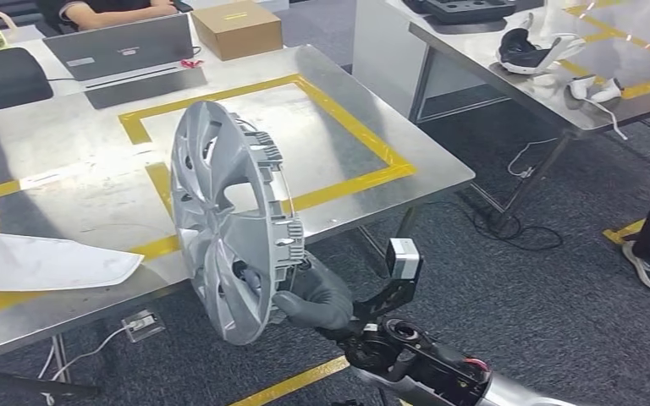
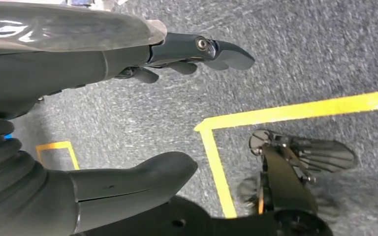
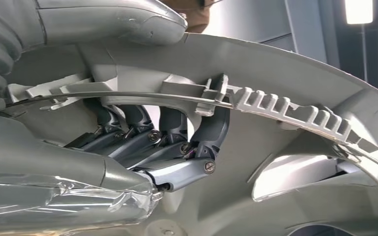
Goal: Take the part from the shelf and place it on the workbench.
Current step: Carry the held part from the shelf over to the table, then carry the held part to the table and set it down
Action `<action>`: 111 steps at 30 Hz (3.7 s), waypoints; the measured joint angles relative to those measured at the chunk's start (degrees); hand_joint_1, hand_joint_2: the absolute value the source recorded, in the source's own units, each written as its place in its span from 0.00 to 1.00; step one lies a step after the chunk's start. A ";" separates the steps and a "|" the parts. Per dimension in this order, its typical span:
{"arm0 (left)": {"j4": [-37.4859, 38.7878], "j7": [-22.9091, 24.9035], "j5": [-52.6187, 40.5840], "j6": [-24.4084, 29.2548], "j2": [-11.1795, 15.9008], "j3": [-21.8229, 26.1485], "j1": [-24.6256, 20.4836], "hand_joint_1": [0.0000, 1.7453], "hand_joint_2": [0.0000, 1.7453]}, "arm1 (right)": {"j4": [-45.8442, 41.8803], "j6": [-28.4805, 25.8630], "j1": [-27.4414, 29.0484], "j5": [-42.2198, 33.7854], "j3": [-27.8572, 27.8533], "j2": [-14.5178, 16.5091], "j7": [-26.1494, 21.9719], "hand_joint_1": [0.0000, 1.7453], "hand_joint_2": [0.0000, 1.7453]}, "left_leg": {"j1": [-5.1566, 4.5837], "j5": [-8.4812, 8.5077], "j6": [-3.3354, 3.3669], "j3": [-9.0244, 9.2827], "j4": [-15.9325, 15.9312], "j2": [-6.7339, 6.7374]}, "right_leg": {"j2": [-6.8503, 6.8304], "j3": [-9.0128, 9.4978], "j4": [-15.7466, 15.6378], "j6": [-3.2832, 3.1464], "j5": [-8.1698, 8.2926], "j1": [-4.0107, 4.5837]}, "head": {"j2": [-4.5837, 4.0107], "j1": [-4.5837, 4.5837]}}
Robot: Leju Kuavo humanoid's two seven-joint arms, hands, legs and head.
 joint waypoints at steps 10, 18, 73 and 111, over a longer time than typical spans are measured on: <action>0.00 -0.17 -0.38 -0.09 0.04 0.00 -0.13 0.00 1.00 | 0.33 -3.32 -0.58 3.19 0.07 -0.08 1.32 0.99 1.00 | -0.52 -0.88 -0.73 0.39 0.20 0.02 | 0.09 4.24 -9.83 -1.42 2.92 0.41 | 0.00 -0.58; 0.00 -0.71 -0.33 -0.14 0.01 0.00 -0.17 0.00 1.00 | 1.86 -4.74 -3.58 5.50 0.37 -0.05 2.42 0.99 1.00 | -0.39 -0.66 -1.29 0.48 -0.20 0.01 | 0.01 4.30 -9.83 -1.77 2.89 0.57 | 0.00 -1.25; 0.01 -0.91 -0.09 -0.31 0.00 -0.01 -0.04 0.00 1.00 | 3.93 -5.72 -4.81 4.25 0.14 0.22 0.72 0.99 1.00 | 0.94 -5.98 -3.34 -9.73 17.21 -0.01 | 0.10 5.20 -10.33 -2.38 2.41 -0.27 | 0.00 -1.08; 0.00 -1.05 -0.20 -0.26 0.09 -0.02 -0.15 0.00 1.00 | 4.35 -5.29 -5.18 4.77 0.01 0.26 1.06 0.99 1.00 | 0.61 2.67 -2.22 -4.37 0.94 -0.41 | 0.25 7.68 -11.37 -0.63 0.54 -0.08 | 0.00 -1.95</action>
